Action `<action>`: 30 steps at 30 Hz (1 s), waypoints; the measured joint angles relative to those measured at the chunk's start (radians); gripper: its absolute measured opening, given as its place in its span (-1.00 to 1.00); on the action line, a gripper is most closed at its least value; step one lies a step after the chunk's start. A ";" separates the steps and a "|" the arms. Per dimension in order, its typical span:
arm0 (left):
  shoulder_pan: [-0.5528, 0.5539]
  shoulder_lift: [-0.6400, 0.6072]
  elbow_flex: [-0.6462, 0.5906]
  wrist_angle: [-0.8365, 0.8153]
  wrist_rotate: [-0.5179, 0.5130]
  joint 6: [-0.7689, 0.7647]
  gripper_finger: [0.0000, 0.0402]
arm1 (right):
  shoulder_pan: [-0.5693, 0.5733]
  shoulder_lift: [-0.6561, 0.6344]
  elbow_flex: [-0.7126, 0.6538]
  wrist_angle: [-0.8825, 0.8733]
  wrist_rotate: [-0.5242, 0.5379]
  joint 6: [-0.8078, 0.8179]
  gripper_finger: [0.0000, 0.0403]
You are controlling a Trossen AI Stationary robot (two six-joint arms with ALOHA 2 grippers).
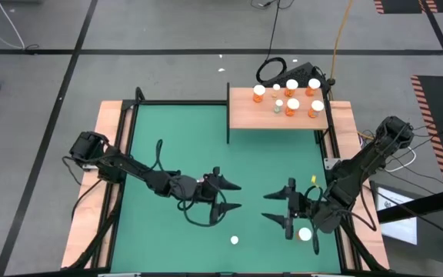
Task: Pick and place medicine bottles onto shelf by color
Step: Put the orange pill bottle on the shelf
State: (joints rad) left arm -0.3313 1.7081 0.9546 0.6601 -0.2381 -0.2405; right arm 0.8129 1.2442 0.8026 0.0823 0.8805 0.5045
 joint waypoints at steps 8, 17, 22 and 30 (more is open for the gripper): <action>0.021 0.000 0.000 0.042 -0.005 0.051 0.39 | 0.014 -0.013 0.020 -0.240 -0.121 0.230 0.30; 0.075 0.000 0.000 0.052 -0.006 0.059 0.38 | 0.015 0.040 0.086 -0.461 -0.387 0.463 0.30; 0.083 0.000 0.000 0.028 0.007 0.054 0.38 | 0.026 0.099 0.218 -0.742 -0.513 0.587 0.30; 0.092 0.000 0.000 -0.014 0.010 0.074 0.38 | 0.027 0.268 0.576 -1.151 -0.613 0.630 0.30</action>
State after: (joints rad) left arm -0.2398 1.7084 0.9543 0.6457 -0.2283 -0.1661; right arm 0.8398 1.5120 1.3791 -1.0689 0.2671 1.1348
